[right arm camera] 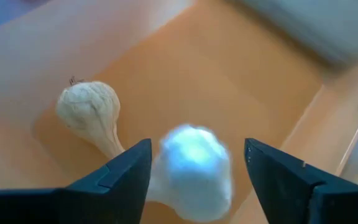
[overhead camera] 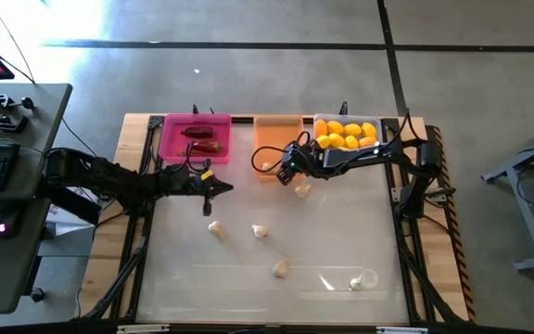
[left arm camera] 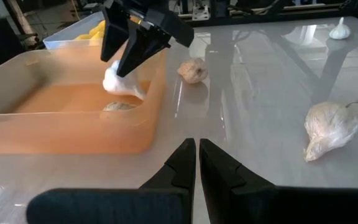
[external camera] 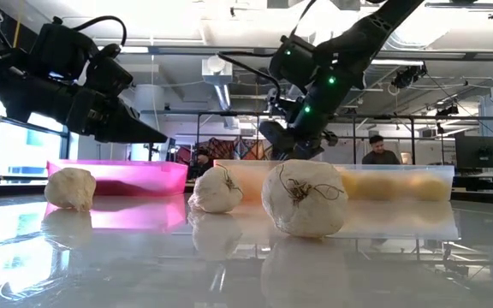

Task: Sort produce into baskets
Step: Put the white garlic into the orange bin

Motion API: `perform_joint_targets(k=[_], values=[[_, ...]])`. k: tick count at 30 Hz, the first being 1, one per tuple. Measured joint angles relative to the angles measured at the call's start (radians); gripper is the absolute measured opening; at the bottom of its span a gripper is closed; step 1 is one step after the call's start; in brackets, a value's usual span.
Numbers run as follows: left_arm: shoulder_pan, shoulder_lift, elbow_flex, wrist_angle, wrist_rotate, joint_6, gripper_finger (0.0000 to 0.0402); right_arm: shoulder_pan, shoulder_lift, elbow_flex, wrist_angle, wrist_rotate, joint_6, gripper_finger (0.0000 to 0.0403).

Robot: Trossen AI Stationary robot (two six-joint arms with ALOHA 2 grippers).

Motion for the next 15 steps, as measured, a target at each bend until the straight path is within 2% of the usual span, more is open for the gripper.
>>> perform_joint_targets(k=[7, 15], values=[[0.0, 0.0, 0.0, -0.003, 0.0, 0.0, 0.001, 0.029, -0.002, 0.041, -0.019, -0.004, -0.074, 0.0262], [0.0, 0.0, 0.0, -0.002, -0.002, 0.001, 0.001, 0.161, -0.065, 0.178, -0.347, -0.004, -0.076, 0.0263]])
